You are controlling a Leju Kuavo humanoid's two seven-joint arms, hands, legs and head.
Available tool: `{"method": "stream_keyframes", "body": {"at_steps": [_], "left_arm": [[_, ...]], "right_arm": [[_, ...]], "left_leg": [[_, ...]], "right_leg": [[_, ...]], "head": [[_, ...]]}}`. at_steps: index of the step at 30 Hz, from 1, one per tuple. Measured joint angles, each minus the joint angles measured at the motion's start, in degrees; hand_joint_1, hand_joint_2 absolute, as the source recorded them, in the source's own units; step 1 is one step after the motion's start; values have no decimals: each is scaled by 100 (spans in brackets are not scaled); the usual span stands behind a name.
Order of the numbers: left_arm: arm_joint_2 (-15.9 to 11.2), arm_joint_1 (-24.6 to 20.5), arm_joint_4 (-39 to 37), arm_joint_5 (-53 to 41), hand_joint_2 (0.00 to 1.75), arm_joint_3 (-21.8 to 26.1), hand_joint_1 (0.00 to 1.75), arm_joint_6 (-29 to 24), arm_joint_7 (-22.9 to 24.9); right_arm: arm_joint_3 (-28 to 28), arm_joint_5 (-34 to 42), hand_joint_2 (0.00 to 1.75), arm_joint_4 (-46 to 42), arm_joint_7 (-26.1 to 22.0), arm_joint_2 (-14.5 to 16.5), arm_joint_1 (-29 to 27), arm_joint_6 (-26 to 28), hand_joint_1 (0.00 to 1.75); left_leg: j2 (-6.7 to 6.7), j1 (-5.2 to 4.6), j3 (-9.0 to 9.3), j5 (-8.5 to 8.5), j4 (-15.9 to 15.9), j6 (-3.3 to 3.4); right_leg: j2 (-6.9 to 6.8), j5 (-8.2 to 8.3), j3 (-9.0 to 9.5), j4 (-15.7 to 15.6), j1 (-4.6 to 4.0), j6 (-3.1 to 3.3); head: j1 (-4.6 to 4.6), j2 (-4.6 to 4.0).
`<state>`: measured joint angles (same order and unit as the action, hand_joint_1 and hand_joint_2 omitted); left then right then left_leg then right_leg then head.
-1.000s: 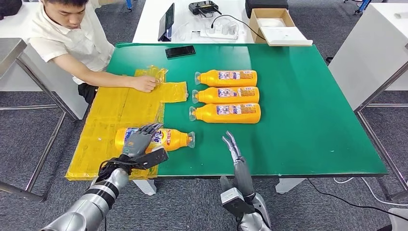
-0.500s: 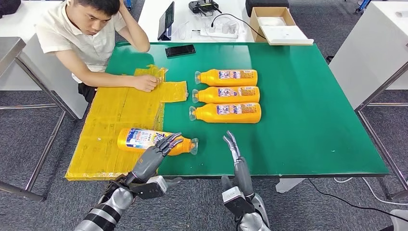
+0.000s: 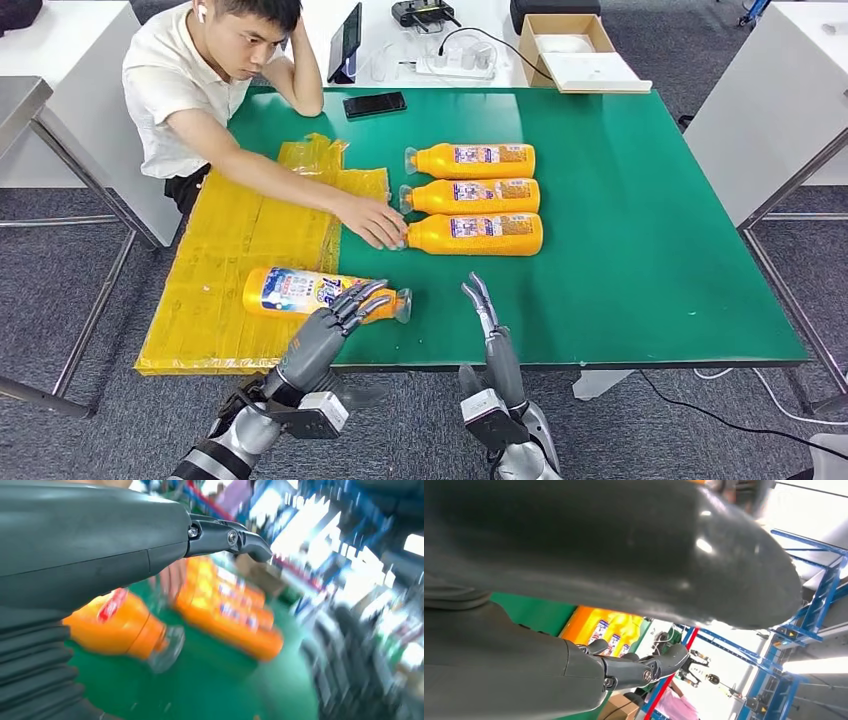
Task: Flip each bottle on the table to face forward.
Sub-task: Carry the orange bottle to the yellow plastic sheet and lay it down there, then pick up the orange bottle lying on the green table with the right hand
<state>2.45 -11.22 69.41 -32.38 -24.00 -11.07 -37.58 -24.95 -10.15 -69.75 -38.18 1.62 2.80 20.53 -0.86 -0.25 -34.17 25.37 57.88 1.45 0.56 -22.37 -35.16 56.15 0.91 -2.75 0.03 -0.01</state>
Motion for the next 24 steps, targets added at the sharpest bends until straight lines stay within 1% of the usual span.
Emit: {"method": "stream_keyframes", "body": {"at_steps": [3, 8, 10, 12, 13, 15, 17, 19, 22, 24], "left_arm": [[134, 96, 273, 683, 175, 0, 0, -402, -10], [441, 320, 819, 2036, 175, 21, 0, -789, -8], [535, 439, 1090, 2634, 175, 33, 0, -887, -8], [572, 574, 1339, 3141, 175, 56, 0, -910, 9], [585, 656, 1463, 3364, 175, 75, 0, -907, 27], [611, 831, 1705, 3720, 175, 147, 0, -921, 62], [630, 1000, 1917, 3871, 175, 246, 0, -977, 58], [638, 1154, 2095, 3842, 175, 328, 0, -1056, 16], [642, 1321, 2281, 3728, 175, 393, 0, -1167, -20], [644, 1386, 2358, 3693, 175, 409, 0, -1200, -22]], "right_arm": [[-1, -5, 0, 0, 0, 0, -13, 86, 0], [-6, -36, 0, -6, 0, 0, -88, 327, 0], [-3, -193, 87, 12, 0, -1, -117, 494, 0], [29, -619, 175, 113, 49, -14, -113, 806, 0], [65, -962, 175, 211, 140, -37, -100, 1021, 0], [187, -1779, 175, 466, 482, -133, -48, 1402, 0], [396, -2507, 175, 741, 924, -290, 51, 1554, 0], [696, -3089, 175, 1020, 1335, -472, 197, 1578, 0], [1139, -3630, 175, 1384, 1762, -707, 426, 1579, 0], [1339, -3763, 175, 1553, 1862, -802, 533, 1577, 0]], "left_leg": [[-3, 0, -3, 0, 0, 0], [-2, -1, -7, 2, 0, 2], [-2, -1, -8, 3, 0, 2], [-1, -1, -8, 4, 0, 1], [0, -1, -8, 4, 0, 1], [-1, -1, -9, 4, 0, 1], [-2, -2, -9, 3, 0, 3], [-3, -6, -9, 2, 0, 4], [-3, -12, -9, 1, 2, 6], [-3, -13, -9, 2, 2, 6]], "right_leg": [[-2, 0, -1, -1, 0, 0], [-2, 0, -2, -2, 2, 0], [-2, 0, -4, -2, 1, 0], [-2, -1, -5, -3, 1, 0], [-2, -1, -5, -3, 1, 0], [-2, -1, -5, -3, 1, 0], [-2, -1, -5, -3, 2, -1], [-3, 0, -4, -3, 6, -2], [-3, 2, -3, -4, 10, -4], [-3, 3, -3, -4, 11, -5]], "head": [[1, -1], [1, 0], [1, 0], [-1, 0], [-1, 0], [-1, 0], [-1, 1], [0, 1], [1, 0], [1, 1]]}}
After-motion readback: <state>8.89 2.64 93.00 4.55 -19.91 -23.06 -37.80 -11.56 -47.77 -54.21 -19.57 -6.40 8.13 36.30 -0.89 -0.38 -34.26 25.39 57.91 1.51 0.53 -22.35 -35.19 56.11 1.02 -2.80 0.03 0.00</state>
